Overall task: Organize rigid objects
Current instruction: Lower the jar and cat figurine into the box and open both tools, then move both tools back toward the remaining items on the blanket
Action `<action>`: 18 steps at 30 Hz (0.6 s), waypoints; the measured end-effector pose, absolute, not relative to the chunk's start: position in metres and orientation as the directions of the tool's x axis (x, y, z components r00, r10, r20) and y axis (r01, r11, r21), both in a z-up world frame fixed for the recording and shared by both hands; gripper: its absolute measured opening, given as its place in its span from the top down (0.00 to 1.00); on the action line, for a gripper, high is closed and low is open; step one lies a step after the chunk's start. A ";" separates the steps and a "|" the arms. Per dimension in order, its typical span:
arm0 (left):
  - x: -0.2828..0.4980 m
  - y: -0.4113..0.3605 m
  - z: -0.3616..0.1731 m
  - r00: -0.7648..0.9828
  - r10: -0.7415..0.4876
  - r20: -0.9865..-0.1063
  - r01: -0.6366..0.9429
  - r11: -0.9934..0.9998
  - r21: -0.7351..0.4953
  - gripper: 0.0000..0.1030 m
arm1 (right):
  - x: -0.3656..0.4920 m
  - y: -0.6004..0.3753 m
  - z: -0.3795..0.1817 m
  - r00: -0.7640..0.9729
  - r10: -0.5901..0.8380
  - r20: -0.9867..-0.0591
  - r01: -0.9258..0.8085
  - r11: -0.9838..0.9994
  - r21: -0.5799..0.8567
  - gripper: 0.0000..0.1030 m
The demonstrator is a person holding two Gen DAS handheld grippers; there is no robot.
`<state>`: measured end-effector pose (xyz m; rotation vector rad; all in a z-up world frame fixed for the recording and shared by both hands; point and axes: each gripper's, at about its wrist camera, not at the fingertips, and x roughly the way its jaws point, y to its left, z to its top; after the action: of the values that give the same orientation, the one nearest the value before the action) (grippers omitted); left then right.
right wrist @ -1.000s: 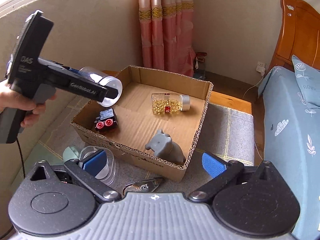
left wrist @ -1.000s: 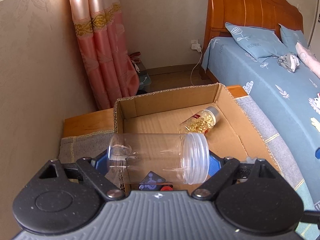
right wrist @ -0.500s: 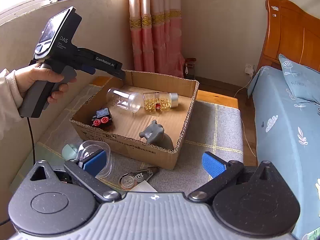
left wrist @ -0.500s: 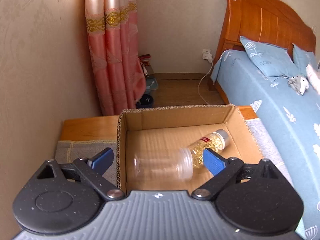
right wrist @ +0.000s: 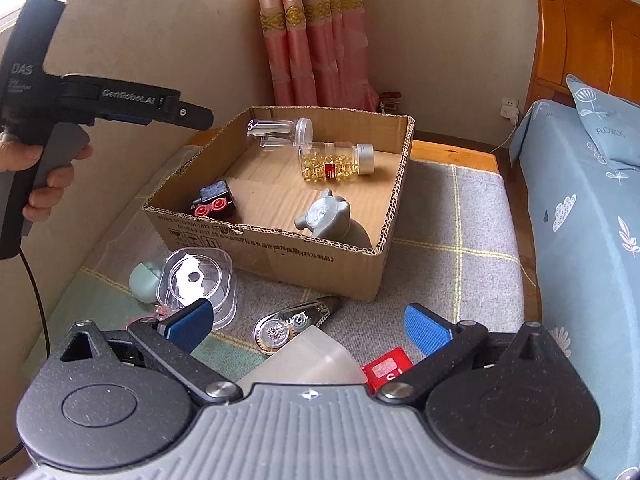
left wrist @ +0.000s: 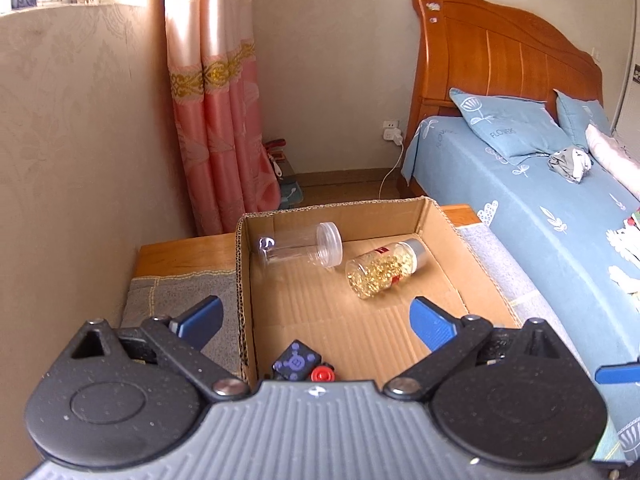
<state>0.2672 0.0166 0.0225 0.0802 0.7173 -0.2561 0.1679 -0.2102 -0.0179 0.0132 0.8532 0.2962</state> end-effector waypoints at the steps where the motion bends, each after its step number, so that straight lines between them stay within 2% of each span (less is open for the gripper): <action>1: 0.261 0.017 0.022 0.729 -0.198 -0.655 0.257 0.966 -0.006 0.03 | 0.166 -0.211 -0.020 0.619 0.269 -0.738 -0.247 0.959 0.142 0.00; 11: 0.193 0.019 -0.012 0.733 -0.164 -0.660 0.244 0.969 0.030 0.02 | 0.140 -0.223 -0.045 0.670 0.273 -0.690 -0.192 0.962 0.193 0.00; 15: 0.168 0.016 -0.029 0.739 -0.109 -0.664 0.213 0.974 0.077 0.02 | 0.134 -0.218 -0.058 0.662 0.284 -0.694 -0.224 0.958 0.179 0.00; 18: 0.157 0.020 -0.038 0.713 -0.143 -0.686 0.213 0.977 0.018 0.02 | 0.138 -0.211 -0.064 0.651 0.286 -0.703 -0.257 0.955 0.151 0.00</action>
<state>0.1569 0.0199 -0.0384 0.0983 0.7513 -0.1980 0.1377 -0.2108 -0.0644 0.0389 0.8048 0.3081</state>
